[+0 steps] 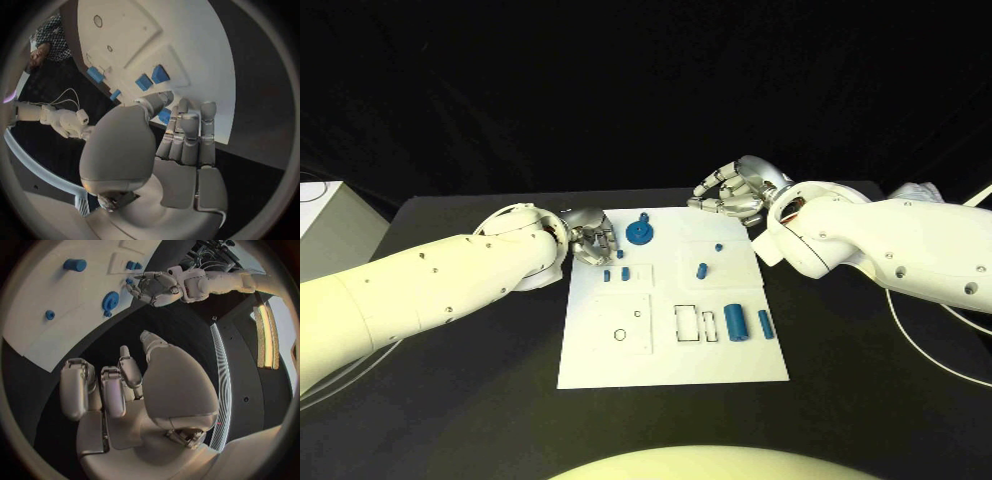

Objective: Assemble the parts on the task board

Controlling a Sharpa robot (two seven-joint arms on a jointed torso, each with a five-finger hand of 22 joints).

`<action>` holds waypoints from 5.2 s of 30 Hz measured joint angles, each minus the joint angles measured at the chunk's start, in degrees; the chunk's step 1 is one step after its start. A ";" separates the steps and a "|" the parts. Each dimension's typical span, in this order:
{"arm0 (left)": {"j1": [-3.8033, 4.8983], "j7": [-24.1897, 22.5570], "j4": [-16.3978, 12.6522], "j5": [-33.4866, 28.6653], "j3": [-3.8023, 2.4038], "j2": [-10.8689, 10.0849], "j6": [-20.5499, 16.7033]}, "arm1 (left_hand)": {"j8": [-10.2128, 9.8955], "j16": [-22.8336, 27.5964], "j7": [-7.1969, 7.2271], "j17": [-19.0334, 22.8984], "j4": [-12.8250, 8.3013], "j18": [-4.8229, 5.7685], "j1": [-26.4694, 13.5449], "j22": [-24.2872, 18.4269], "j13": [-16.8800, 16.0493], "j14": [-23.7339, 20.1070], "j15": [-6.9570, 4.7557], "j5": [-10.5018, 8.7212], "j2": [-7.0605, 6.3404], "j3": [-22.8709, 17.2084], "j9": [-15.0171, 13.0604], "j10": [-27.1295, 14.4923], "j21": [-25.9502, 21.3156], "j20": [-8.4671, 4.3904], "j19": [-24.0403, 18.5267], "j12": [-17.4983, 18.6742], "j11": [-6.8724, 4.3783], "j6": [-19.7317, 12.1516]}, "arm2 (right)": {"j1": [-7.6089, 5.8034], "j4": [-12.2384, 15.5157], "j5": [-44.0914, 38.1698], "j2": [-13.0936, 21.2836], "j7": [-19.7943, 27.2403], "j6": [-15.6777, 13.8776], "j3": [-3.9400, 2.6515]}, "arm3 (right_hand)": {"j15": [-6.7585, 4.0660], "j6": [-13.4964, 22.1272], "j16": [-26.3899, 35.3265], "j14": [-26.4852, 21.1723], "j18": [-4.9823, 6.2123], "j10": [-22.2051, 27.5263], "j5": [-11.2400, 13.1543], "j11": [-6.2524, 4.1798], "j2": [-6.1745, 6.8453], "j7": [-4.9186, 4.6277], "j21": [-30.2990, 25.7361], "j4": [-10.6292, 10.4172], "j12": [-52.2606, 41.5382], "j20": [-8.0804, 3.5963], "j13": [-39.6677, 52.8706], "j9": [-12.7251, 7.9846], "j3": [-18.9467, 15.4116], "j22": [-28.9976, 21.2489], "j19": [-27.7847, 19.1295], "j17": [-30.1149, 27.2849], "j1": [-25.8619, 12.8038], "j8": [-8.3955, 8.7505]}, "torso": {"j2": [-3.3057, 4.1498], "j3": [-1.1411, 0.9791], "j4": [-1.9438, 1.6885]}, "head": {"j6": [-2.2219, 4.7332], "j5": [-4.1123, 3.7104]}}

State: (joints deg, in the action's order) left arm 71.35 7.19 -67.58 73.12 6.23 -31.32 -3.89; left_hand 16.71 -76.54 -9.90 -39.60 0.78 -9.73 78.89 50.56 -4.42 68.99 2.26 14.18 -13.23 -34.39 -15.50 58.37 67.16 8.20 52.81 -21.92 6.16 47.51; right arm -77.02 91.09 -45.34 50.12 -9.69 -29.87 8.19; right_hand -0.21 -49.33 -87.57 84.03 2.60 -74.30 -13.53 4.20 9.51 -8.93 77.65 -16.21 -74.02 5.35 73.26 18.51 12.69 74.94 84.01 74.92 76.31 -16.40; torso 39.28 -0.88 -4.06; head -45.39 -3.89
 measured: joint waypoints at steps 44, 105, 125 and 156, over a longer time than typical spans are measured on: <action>-0.19 -26.62 -17.72 -59.61 -3.91 -21.04 -2.02 | 0.50 12.87 -1.16 16.67 0.41 0.00 -0.26 -8.01 -1.02 -13.31 1.64 0.00 2.30 1.84 -0.17 -5.11 -9.98 1.33 -7.68 -3.33 1.80 1.57 | 3.65 -3.80 -44.88 1.15 -1.73 11.18 0.79 | 0.63 -4.24 3.77 -0.20 0.92 16.12 6.88 0.84 6.92 0.67 -7.49 10.04 60.24 0.36 -57.84 -0.19 18.72 -0.03 -0.97 -0.02 3.91 1.45 | -0.01 0.15 -0.04 | 1.47 -1.73; -0.27 -29.68 -18.64 -65.58 -3.91 -22.54 0.54 | 0.50 13.38 -1.55 17.14 0.24 0.00 -0.26 -8.58 -0.94 -13.30 1.63 0.00 2.30 2.30 -0.07 -5.33 -10.92 1.33 -7.67 -3.55 2.04 1.55 | 7.09 -9.18 -50.06 -3.72 -4.39 11.94 0.75 | -0.64 -11.58 5.77 0.01 0.92 4.34 7.72 0.54 3.19 1.66 -6.25 15.08 65.44 -0.44 -65.95 1.80 25.79 -0.02 -0.18 0.00 2.80 0.49 | 0.05 -0.05 0.05 | 0.81 -1.30; -0.27 -29.53 -18.68 -65.60 -3.91 -22.89 0.66 | 0.50 13.38 -1.55 17.19 0.14 0.00 -0.26 -8.65 -0.89 -13.30 1.63 0.00 2.29 2.41 -0.08 -5.54 -10.92 1.33 -7.67 -3.55 1.83 1.55 | 7.80 -7.38 -53.28 -3.44 -7.35 9.72 1.00 | -1.03 -13.14 5.77 0.02 0.91 3.17 7.42 1.75 2.48 1.99 -4.11 17.65 65.67 -1.06 -65.93 2.63 27.09 -0.04 0.01 -0.01 3.73 0.18 | -0.04 0.01 0.05 | 0.58 -1.67; -0.28 -29.56 -18.47 -65.86 -3.90 -22.16 0.67 | 0.49 13.60 -1.55 17.29 0.25 0.01 -0.57 -8.90 -0.82 -13.30 1.63 0.00 2.60 2.62 -0.09 -5.75 -11.36 1.33 -7.67 -3.54 2.04 1.55 | 6.25 7.62 -49.61 0.41 -6.25 2.38 0.18 | -1.22 -13.53 5.77 -0.19 0.91 3.18 7.42 1.74 2.64 1.98 -3.43 18.76 66.04 -1.05 -65.94 2.72 28.05 0.00 0.00 -0.02 3.89 0.20 | -0.13 0.01 0.08 | 0.35 -0.66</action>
State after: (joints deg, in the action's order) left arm 71.07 -22.36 -86.04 7.26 2.33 -53.49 -3.21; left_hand 17.20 -62.94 -11.45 -22.31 1.03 -9.73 78.32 41.66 -5.24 55.70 3.90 14.18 -10.63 -31.77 -15.59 52.62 55.81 9.53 45.15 -25.46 8.20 49.06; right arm -70.77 98.71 -94.94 50.52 -15.95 -27.50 8.37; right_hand -1.43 -62.85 -81.80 83.84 3.51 -71.12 -6.11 5.93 12.15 -6.95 74.22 2.56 -7.98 4.30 7.32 21.23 40.74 74.94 84.01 74.90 80.20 -16.20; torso 39.16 -0.87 -3.98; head -45.04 -4.55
